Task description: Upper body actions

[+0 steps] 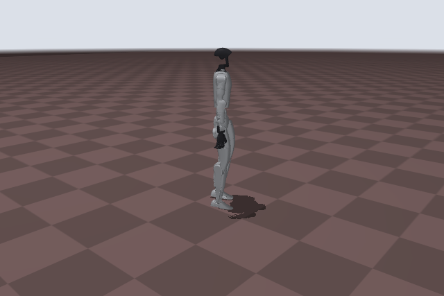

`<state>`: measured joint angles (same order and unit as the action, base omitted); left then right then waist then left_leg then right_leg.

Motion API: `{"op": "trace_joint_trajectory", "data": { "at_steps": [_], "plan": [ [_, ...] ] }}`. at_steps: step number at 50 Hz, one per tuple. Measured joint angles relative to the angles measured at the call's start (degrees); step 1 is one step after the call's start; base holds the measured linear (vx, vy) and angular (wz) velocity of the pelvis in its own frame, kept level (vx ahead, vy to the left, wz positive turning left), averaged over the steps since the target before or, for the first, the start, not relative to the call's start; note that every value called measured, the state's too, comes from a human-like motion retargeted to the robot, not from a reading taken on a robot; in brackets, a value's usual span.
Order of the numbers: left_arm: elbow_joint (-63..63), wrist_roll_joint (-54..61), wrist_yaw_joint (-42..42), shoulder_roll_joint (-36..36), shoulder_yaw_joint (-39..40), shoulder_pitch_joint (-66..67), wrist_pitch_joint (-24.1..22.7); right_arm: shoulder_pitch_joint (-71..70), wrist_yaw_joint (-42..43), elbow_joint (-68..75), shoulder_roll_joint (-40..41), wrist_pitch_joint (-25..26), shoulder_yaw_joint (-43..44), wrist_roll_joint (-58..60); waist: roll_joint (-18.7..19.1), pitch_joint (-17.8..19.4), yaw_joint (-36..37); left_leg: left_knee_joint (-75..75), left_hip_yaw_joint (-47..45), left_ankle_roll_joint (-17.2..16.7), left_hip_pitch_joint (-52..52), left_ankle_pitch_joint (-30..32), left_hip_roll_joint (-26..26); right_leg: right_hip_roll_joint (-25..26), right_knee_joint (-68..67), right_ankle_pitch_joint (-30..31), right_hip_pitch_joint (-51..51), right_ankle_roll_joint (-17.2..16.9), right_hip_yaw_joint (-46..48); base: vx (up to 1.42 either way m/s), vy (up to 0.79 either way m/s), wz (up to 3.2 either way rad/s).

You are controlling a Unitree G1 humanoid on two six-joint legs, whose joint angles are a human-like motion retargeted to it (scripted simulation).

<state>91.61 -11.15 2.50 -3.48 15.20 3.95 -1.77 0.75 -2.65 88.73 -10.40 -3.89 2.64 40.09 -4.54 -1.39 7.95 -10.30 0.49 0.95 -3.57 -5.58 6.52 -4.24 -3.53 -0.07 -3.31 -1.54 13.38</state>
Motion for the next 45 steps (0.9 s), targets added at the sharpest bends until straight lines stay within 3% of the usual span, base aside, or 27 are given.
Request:
{"op": "trace_joint_trajectory", "data": {
  "at_steps": [3,7,10,14,19,30,33,35,45],
  "plan": [
    [0.73,-0.83,0.25,-0.28,-0.91,-0.86,0.46,-0.54,-0.59,-1.3,-0.49,-0.61,0.21,-0.72,0.8,0.98,4.6,3.96,-14.39,3.19,1.45,1.07,-1.78,2.25,-0.62,1.61,-1.87,-0.25,-7.54,-0.02,0.12,-2.21],
    [1.01,-1.73,1.07,-1.7,-3.45,-2.08,0.63,-1.63,-0.15,-2.77,-0.27,-1.77,0.46,-2.04,1.27,1.49,-5.82,6.11,-10.04,2.8,3.1,1.22,-1.42,0.78,-1.5,1.51,-2.8,-1.38,-1.47,-0.16,0.06,0.48],
    [0.77,-2.8,1.67,-3.17,-4.09,-2.29,0.98,-2.0,0.09,-3.24,0.03,-2.9,-0.62,-1.92,1.57,2.23,-5.95,7.02,-14.25,3.86,3.55,1.25,-1.78,1.18,-2.48,-0.53,-3.7,-0.48,-0.32,-0.14,0.04,-1.37],
    [1.81,-4.05,1.25,-4.85,-3.41,-2.21,1.81,-1.63,0.89,-2.76,0.1,-2.91,-1.29,-0.23,2.38,1.99,-6.85,7.82,-19.73,5.22,4.29,0.42,-2.63,-1.59,-1.56,-3.85,-1.91,-0.13,16.04,-0.15,0.01,-1.59],
    [2.21,-2.76,2.1,-5.44,-2.05,-1.0,1.94,-1.55,1.16,-1.19,-0.47,-3.11,-0.89,-0.41,2.96,1.21,-6.28,8.53,-29.59,5.7,5.49,-1.79,-3.42,-3.35,-1.74,-3.16,-0.22,-0.5,23.96,-0.19,-0.01,-2.18],
    [0.17,-2.43,2.92,-4.71,-0.27,-0.51,2.64,-2.49,0.38,2.48,-1.55,-2.54,1.97,-7.06,6.28,-3.08,-7.54,10.8,-54.11,1.75,6.86,-4.77,-6.54,-4.25,-1.23,-2.25,7.55,-1.03,50.88,-0.26,-0.09,-2.05],
    [-1.16,-2.39,3.15,-4.94,-0.34,-0.71,2.5,-2.25,0.53,3.76,-1.5,-1.92,1.97,-7.45,5.2,-3.37,-7.06,10.64,-57.85,0.59,7.69,-5.47,-5.79,-3.7,-0.07,-4.19,8.12,-3.45,48.15,-0.23,-0.22,-1.73],
    [-2.01,-2.01,3.28,-5.29,-0.47,-0.58,2.45,-2.06,0.58,4.78,-1.26,-1.46,1.89,-6.72,4.46,-3.37,-7.64,10.3,-59.27,-0.3,8.69,-5.61,-5.66,-2.47,2.25,-3.71,6.9,-1.49,44.34,-0.16,-0.27,-1.35],
    [-4.18,-1.56,6.05,-3.47,-0.99,-1.36,1.05,-1.0,1.07,4.96,-1.64,-0.35,2.67,-3.46,5.53,-3.41,-11.89,7.02,-67.8,-3.34,12.51,-3.96,-9.37,0.6,3.93,-3.13,3.71,0.89,31.68,-0.17,-0.23,-0.92]
  ]
}}
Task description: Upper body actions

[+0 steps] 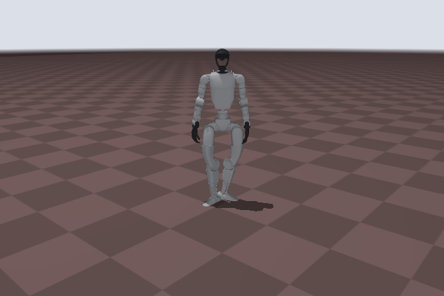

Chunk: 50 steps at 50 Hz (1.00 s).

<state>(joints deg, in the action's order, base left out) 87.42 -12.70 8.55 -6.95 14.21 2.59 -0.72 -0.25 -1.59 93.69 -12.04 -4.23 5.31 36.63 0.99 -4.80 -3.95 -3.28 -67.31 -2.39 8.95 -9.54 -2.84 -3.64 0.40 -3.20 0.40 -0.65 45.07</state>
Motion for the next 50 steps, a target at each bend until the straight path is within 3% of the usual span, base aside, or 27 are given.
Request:
{"op": "trace_joint_trajectory", "data": {
  "at_steps": [3,8,14,18,20,23,25,27,35,39,50],
  "plan": [
    [-0.9,-2.78,-0.74,-0.01,-1.15,0.15,-0.06,0.19,-0.13,1.47,-0.08,0.74,0.68,-1.5,-1.89,-0.09,0.31,-3.48,0.19,2.03,1.35,3.71,-0.52,-1.46,0.42,0.61,0.08,0.33,-1.39,-0.07,-0.19,-0.8],
    [-1.83,-3.65,-1.7,0.14,-3.4,0.39,-0.66,0.46,-0.31,1.27,0.19,1.08,2.04,-2.04,-7.3,0.7,3.34,-14.3,4.83,8.84,1.19,6.65,-1.67,-7.09,-0.44,1.39,-0.54,0.57,-5.95,-0.05,-0.18,-0.98],
    [-1.0,-2.52,-1.73,1.93,-3.06,-0.13,-0.83,-0.83,-0.7,-1.12,-0.55,1.12,1.35,0.64,-5.99,2.03,4.42,-26.01,26.68,5.5,-9.17,1.37,-4.68,-6.54,-0.58,1.92,-1.19,1.06,-10.47,-0.06,-0.04,-0.81],
    [-0.71,-3.38,-1.61,2.56,-4.05,-0.15,-1.04,-1.31,-1.12,-1.82,-0.56,1.19,1.48,-0.01,-4.52,2.3,5.96,-22.27,35.15,5.37,-13.12,-1.75,-2.31,-5.59,-0.79,2.24,-1.97,1.13,-13.33,-0.01,0.03,-0.77],
    [-0.42,-4.13,-1.75,2.62,-4.74,-0.07,-1.05,-1.39,-1.37,-1.8,-0.35,1.31,1.69,-0.56,-3.38,2.04,7.12,-19.05,40.92,3.75,-15.11,-2.04,-0.54,-4.42,-0.91,2.35,-2.49,1.19,-14.86,0.05,0.05,-0.77],
    [0.18,-4.7,-1.92,2.75,-5.17,0.45,-1.04,-1.52,-1.66,-1.59,0.31,1.76,1.57,-0.79,-1.13,1.26,7.52,-11.91,46.68,1.64,-16.19,-1.2,1.34,-2.01,-1.09,2.22,-2.87,1.23,-15.75,0.08,0.04,-0.6],
    [0.71,-4.61,-1.89,2.92,-5.07,0.75,-1.01,-1.89,-2.13,-1.54,0.74,2.1,1.2,-0.62,0.21,1.55,8.1,-7.4,49.29,3.7,-16.09,7.7,2.94,-0.34,-1.07,2.2,-2.42,1.4,-17.42,0.15,0.05,-0.64],
    [1.4,-4.44,-1.72,3.06,-4.99,1.42,-0.86,-1.7,-2.67,-1.64,1.18,2.31,0.75,0.02,0.67,0.75,6.2,-5.84,49.68,4.55,-14.44,5.43,3.28,-0.29,-1.33,1.92,-2.34,1.18,-17.64,0.2,0.08,-0.18],
    [2.73,-3.87,-1.71,2.75,-3.52,1.61,-0.16,-1.37,-1.57,-2.15,3.29,0.76,-1.79,-0.59,0.62,0.1,5.46,0.97,45.34,6.26,-10.0,7.59,4.89,0.06,-2.5,1.28,-2.46,0.85,-20.12,0.13,0.06,-0.45],
    [2.68,-4.25,-0.9,2.64,-2.99,1.52,0.6,-0.72,-1.04,-1.59,3.52,0.69,-2.05,0.48,0.57,-1.42,4.37,1.11,45.3,6.86,-10.35,7.38,5.03,-0.1,-2.31,1.43,-2.94,0.08,-20.07,0.13,0.05,-0.03],
    [1.05,-2.74,0.06,2.68,-1.99,0.66,0.42,-1.29,-0.61,-0.8,2.74,1.29,-1.49,-0.58,-0.57,-1.4,4.23,-0.36,44.55,7.6,-10.42,6.31,5.28,-0.96,-2.99,0.67,-2.85,-0.6,-20.14,0.08,0.03,-0.05]
  ]
}}
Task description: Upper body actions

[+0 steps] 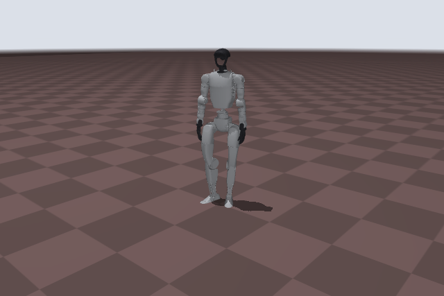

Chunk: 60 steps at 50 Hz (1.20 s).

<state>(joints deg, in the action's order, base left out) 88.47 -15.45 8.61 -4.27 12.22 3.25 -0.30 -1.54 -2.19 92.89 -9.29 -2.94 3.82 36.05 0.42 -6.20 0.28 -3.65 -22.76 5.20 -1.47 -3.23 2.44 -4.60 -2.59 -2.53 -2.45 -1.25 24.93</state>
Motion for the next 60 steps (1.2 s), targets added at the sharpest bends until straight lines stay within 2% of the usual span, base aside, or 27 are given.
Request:
{"op": "trace_joint_trajectory", "data": {
  "at_steps": [7,10,12,16,18,20,22,25,27,29,32,35,38,40,47,50,52,55,57,60],
  "plan": [
    [-0.59,-0.46,0.1,0.23,0.02,-0.88,-0.04,0.16,1.13,0.08,-0.3,-0.78,0.57,-2.2,-0.18,-0.14,0.13,-4.4,3.31,-1.14,-3.74,-0.89,-1.43,0.13,-4.02,-3.69,-1.08,1.17,-1.74,0.01,-0.01,0.34],
    [-0.76,-0.78,0.52,-0.06,-0.35,-1.68,-0.2,0.67,1.93,0.2,-0.09,-1.26,0.6,-3.38,0.34,1.0,-1.55,-6.47,8.41,-1.3,-5.5,-0.39,-2.11,1.46,-6.13,-4.37,-0.9,3.65,-5.24,0.01,-0.09,1.44],
    [-0.81,-0.85,0.6,-0.27,-0.72,-2.13,-0.22,0.98,2.0,0.49,-0.06,-1.54,0.76,-3.65,0.68,1.9,-2.54,-7.51,12.53,-1.68,-6.47,0.26,-2.34,2.69,-7.52,-4.08,-1.21,4.52,-12.35,0.0,-0.1,1.76],
    [-0.69,0.24,-0.84,-0.75,-1.27,-2.68,-1.35,1.55,2.06,0.82,-0.16,-1.49,1.22,-3.53,1.03,2.8,-5.04,-9.46,22.07,-3.17,-9.32,1.93,-1.76,4.4,-8.66,-3.35,-2.36,2.36,-29.21,-0.02,-0.11,2.08],
    [-0.86,1.2,-2.37,-1.01,-1.52,-3.19,-1.91,1.79,2.22,0.6,-0.39,-1.59,1.53,-3.52,1.28,3.58,-5.96,-10.35,27.02,-4.05,-10.69,2.99,-0.97,4.48,-7.87,-3.9,-1.82,0.3,-32.91,-0.09,-0.12,2.24],
    [-1.33,1.72,-3.35,-1.29,-1.34,-3.9,-2.0,1.92,2.21,0.4,-0.74,-1.71,1.56,-3.73,1.43,4.65,-5.46,-10.75,29.88,-5.11,-11.72,4.19,-0.87,4.93,-6.76,-5.14,-0.82,0.37,-32.19,-0.16,-0.14,1.86],
    [-2.08,1.94,-3.11,-1.68,-0.79,-4.46,-2.02,1.88,2.0,0.56,-1.12,-1.57,1.03,-3.73,0.71,5.63,-3.37,-10.12,30.87,-6.04,-12.25,5.47,-0.52,2.76,-4.73,-4.62,0.46,1.82,-21.33,-0.21,-0.12,1.42],
    [-3.33,2.16,-2.64,-1.56,-0.49,-5.26,-1.97,1.5,1.72,0.73,-2.08,-1.02,1.06,-2.64,0.14,7.39,1.73,-8.05,31.99,-6.95,-12.89,7.39,-0.21,2.28,-3.68,-3.97,1.49,1.84,-17.61,-0.26,-0.08,1.35],
    [-3.33,3.13,-3.48,-0.85,-0.73,-5.55,-2.21,2.05,2.47,0.03,-3.07,-1.34,1.49,-1.3,0.01,7.64,4.06,-7.19,31.74,-5.8,-14.64,6.4,-0.25,1.03,-3.05,-3.97,1.95,1.77,-12.03,-0.26,-0.03,2.0],
    [-2.77,4.55,-3.5,-0.34,-0.81,-5.62,-2.42,2.83,3.24,-0.68,-4.06,-1.66,1.64,0.19,-0.27,7.18,3.84,-6.58,26.77,-3.04,-16.88,3.78,-1.24,0.17,-2.59,-4.43,2.03,1.82,-7.59,-0.19,0.0,2.83],
    [-1.56,5.28,-2.13,0.21,-0.53,-5.72,-2.14,3.57,4.21,-0.45,-5.3,-1.16,2.24,1.39,-0.39,6.03,1.43,-6.25,13.78,0.47,-20.16,-2.07,-3.79,-1.23,-1.63,-5.44,2.45,1.63,1.68,-0.18,0.06,3.49],
    [-0.78,4.81,-2.54,0.35,-0.19,-5.65,-2.02,3.86,5.24,1.57,-6.41,-0.64,3.0,-0.08,-0.18,5.86,-0.18,-6.57,-7.95,-1.4,-19.76,-7.79,-8.08,-1.77,-0.52,-6.5,4.01,1.19,11.08,-0.16,0.13,3.47],
    [-0.3,4.25,-3.83,0.05,0.6,-4.98,-2.0,4.4,5.85,3.63,-6.93,0.05,3.37,-1.4,-1.43,5.45,0.02,-7.08,-27.28,-3.22,-15.43,-10.57,-10.14,-2.84,0.57,-7.55,5.87,0.51,19.36,-0.04,0.13,3.16],
    [0.15,4.14,-4.07,-0.41,1.34,-4.47,-1.58,5.06,6.35,4.27,-6.8,0.69,3.8,-1.06,-2.08,4.85,0.37,-7.9,-34.54,-3.73,-12.75,-11.2,-10.05,-2.86,1.3,-8.43,7.2,-0.03,24.65,0.08,0.14,3.16],
    [1.6,6.79,-4.81,-2.66,6.81,-2.28,0.41,6.82,6.29,2.46,-4.63,0.71,4.16,0.42,-5.44,0.93,1.64,-10.68,-51.35,-3.58,-3.83,-12.11,-7.12,-3.9,1.96,-10.8,10.09,-3.5,42.6,0.21,0.18,2.8],
    [1.97,9.01,-4.56,-3.29,9.15,-1.08,1.1,5.94,4.47,0.26,-3.73,0.3,4.5,0.65,-5.29,-0.17,2.01,-7.62,-52.11,-4.9,-0.92,-10.75,-5.14,-2.64,1.98,-11.22,11.92,-5.22,50.48,0.26,0.22,2.17],
    [2.69,10.38,-4.54,-3.3,10.27,-0.01,1.37,5.63,3.35,-1.97,-3.58,-0.45,4.58,0.95,-4.37,-0.96,2.86,-5.39,-51.4,-7.04,-0.3,-9.1,-4.17,-1.28,1.87,-11.32,13.05,-6.04,53.9,0.34,0.24,1.51],
    [3.83,11.8,-4.65,-2.66,12.1,1.37,1.75,4.86,1.94,-5.09,-3.52,-1.36,3.82,0.9,-4.58,-1.74,3.59,-5.01,-47.66,-5.24,-2.47,-8.46,-3.73,-1.37,2.01,-10.56,14.2,-6.98,57.74,0.28,0.2,1.24],
    [3.92,12.79,-5.19,-2.2,13.24,1.55,1.75,3.81,1.85,-6.85,-2.8,-2.12,3.15,-0.37,-4.04,-0.41,4.98,-5.16,-40.89,-4.26,-3.68,-9.58,-3.51,-0.92,1.38,-9.7,15.37,-6.65,57.67,0.24,0.15,0.7],
    [3.52,13.08,-4.77,-1.29,14.29,2.18,1.21,2.61,0.26,-8.68,-2.04,-4.02,2.02,-2.04,-3.76,1.46,8.09,-4.65,-37.86,-4.04,-2.64,-10.27,-3.27,-1.51,-0.7,-7.19,17.05,-4.95,54.83,0.26,0.17,0.56]
  ]
}}
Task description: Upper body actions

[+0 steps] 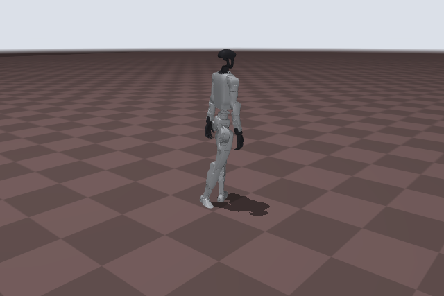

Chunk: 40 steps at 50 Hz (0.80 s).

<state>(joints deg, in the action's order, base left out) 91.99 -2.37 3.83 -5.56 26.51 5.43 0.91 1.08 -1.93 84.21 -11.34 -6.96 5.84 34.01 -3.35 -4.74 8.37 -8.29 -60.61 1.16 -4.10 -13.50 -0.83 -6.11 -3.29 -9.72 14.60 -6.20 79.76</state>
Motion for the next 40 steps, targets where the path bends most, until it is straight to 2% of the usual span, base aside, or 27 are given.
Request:
{"op": "trace_joint_trajectory", "data": {
  "at_steps": [2,5,7,10,12,18,25,28,30,32,33,35,37,40],
  "plan": [
    [0.35,-0.56,0.42,0.74,0.03,0.5,-0.01,0.05,-1.54,-1.15,0.14,-0.14,0.25,1.07,1.41,-0.15,0.04,-0.33,3.16,0.46,-0.11,-0.27,-0.96,0.25,-2.24,3.86,1.16,2.17,-0.23,0.34,0.18,1.37],
    [1.35,-0.53,0.05,1.59,-0.51,1.49,-0.22,1.24,-1.08,-2.12,0.51,-0.44,-0.52,2.07,5.43,-1.99,-3.68,-1.22,8.53,1.33,-1.32,-0.01,-4.36,1.06,-8.25,9.76,1.61,7.76,-2.31,0.39,0.16,2.23],
    [1.51,-0.92,0.32,1.76,-1.4,0.98,-0.16,1.68,-0.88,-2.13,0.57,-0.67,-1.42,1.56,8.0,-1.4,-6.93,-2.42,12.58,1.87,-1.8,0.21,-6.57,1.19,-13.86,11.23,1.11,9.05,-7.33,0.33,0.12,2.66],
    [0.42,-3.17,1.15,1.74,-2.55,-1.16,0.1,1.33,-1.24,-0.85,0.97,-0.24,-1.9,1.15,8.54,1.23,-10.33,-3.91,21.1,2.57,-2.84,0.87,-6.4,0.54,-21.66,9.95,-3.69,4.76,-23.98,0.14,-0.02,2.43],
    [-0.96,-4.84,1.58,1.37,-3.39,-2.58,-0.15,1.03,-1.47,0.54,1.36,0.39,-2.34,0.92,7.36,1.8,-10.62,-3.84,24.93,2.94,-3.73,1.71,-5.09,1.86,-22.94,9.27,-7.67,3.58,-34.18,0.19,-0.06,1.81],
    [-5.32,-8.63,3.96,-0.06,-9.22,-5.45,-1.2,2.14,-0.67,2.09,1.91,1.36,-2.75,2.9,5.29,2.42,-8.57,-3.71,35.37,3.4,-5.61,3.97,-2.8,2.53,-16.23,7.43,-11.56,7.21,-40.82,0.17,-0.13,1.59],
    [-6.09,-10.23,3.88,-0.34,-10.67,-6.4,-1.56,1.19,0.36,2.18,1.47,2.58,-3.1,6.25,1.58,4.45,-8.42,-1.3,44.41,3.98,-3.74,6.75,3.08,2.57,-7.13,4.24,-18.65,5.18,-58.6,0.09,-0.16,1.34],
    [-4.69,-10.24,4.05,-0.62,-10.11,-5.43,-1.16,0.68,0.45,2.03,1.89,2.47,-2.74,5.18,0.36,5.51,-8.61,-0.37,47.62,4.24,-1.59,7.28,5.04,1.09,-1.99,5.19,-19.16,4.86,-59.74,0.08,-0.17,1.11],
    [-3.06,-10.65,4.22,-1.57,-9.77,-5.16,-0.48,0.05,-0.23,2.15,2.41,2.27,-2.45,3.87,-1.13,6.62,-8.99,-0.19,50.06,4.22,0.2,7.37,6.78,-1.12,1.62,14.85,-17.99,2.81,-55.8,0.09,-0.17,1.06],
    [-1.78,-11.42,4.09,-2.59,-9.58,-3.83,0.31,0.22,-1.21,2.5,2.98,2.13,-2.65,3.27,-1.77,6.0,-7.27,0.24,50.67,3.66,1.5,7.36,6.8,-1.12,1.54,10.87,-16.42,4.74,-54.24,0.16,-0.15,0.4],
    [-1.3,-11.88,4.13,-3.04,-9.66,-3.37,0.74,0.24,-1.85,2.77,3.17,2.21,-2.57,3.23,-2.27,5.63,-6.5,0.29,50.9,3.53,1.85,7.29,7.12,-2.49,1.63,11.12,-15.84,4.13,-49.65,0.16,-0.11,0.23],
    [-0.53,-12.86,3.82,-3.28,-9.72,-2.09,1.59,-0.1,-3.32,3.22,3.4,2.8,-2.17,3.67,-2.14,5.2,-4.02,0.73,51.38,3.4,2.65,7.34,6.97,-1.67,1.2,10.46,-15.67,4.77,-51.4,0.09,-0.1,0.04],
    [0.29,-11.88,1.11,-2.45,-8.83,-1.15,1.13,-1.09,-3.75,2.85,3.41,3.17,-1.66,4.6,-1.9,4.82,-0.29,0.94,49.98,3.25,2.87,7.08,6.36,-1.04,1.18,10.01,-15.63,4.93,-51.5,-0.05,-0.13,-0.35],
    [1.1,-7.77,-0.54,-1.3,-5.74,1.49,-1.17,-1.89,-3.11,1.17,3.37,2.06,-2.91,6.4,-1.1,3.97,-1.17,1.51,51.23,2.98,3.41,7.26,5.88,-0.36,1.3,9.48,-15.06,5.12,-50.7,0.02,-0.09,0.27]
  ]
}}
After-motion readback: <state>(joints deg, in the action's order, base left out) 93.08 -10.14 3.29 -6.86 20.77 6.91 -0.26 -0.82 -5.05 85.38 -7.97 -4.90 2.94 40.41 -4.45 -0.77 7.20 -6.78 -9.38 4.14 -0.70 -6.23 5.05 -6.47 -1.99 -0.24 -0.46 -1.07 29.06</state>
